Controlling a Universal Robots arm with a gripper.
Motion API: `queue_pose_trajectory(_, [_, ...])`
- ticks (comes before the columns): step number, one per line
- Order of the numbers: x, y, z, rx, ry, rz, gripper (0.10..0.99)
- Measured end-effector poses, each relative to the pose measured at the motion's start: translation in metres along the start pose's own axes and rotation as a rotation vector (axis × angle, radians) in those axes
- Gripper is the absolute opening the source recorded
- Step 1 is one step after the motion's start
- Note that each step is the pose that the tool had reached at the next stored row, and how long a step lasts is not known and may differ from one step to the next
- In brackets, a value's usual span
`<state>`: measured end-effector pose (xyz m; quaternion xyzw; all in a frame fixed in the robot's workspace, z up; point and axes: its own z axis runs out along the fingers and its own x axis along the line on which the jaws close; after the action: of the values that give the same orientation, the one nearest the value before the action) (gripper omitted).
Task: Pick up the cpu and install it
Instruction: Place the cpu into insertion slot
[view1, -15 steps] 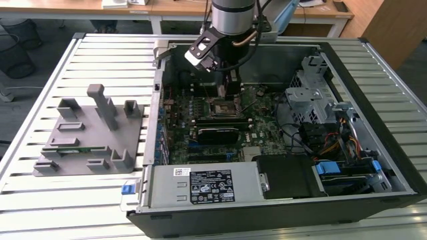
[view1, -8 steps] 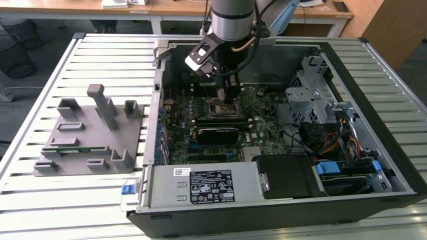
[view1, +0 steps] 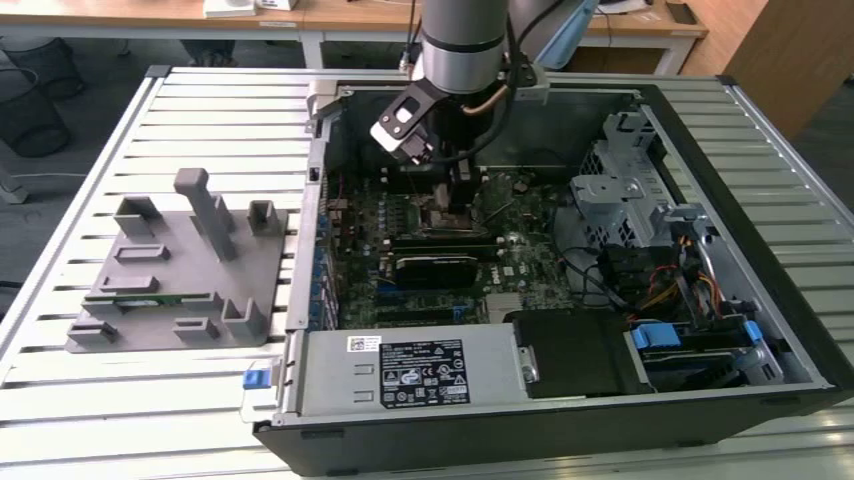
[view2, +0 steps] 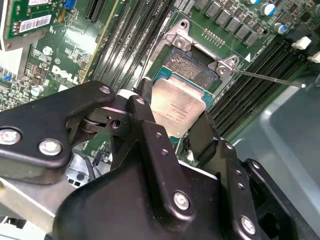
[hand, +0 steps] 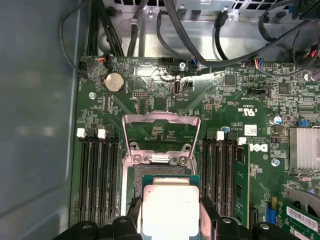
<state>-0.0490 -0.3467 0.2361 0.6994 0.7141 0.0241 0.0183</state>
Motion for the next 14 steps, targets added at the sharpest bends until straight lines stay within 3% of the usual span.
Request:
queue_pose_trajectory(7, [0.0004, -0.0005, 0.0091, 0.000, 0.0001, 0.000, 0.541])
queue_pose_trajectory(14, [0.0021, -0.0008, 0.0135, 0.000, 0.0001, 0.000, 0.541])
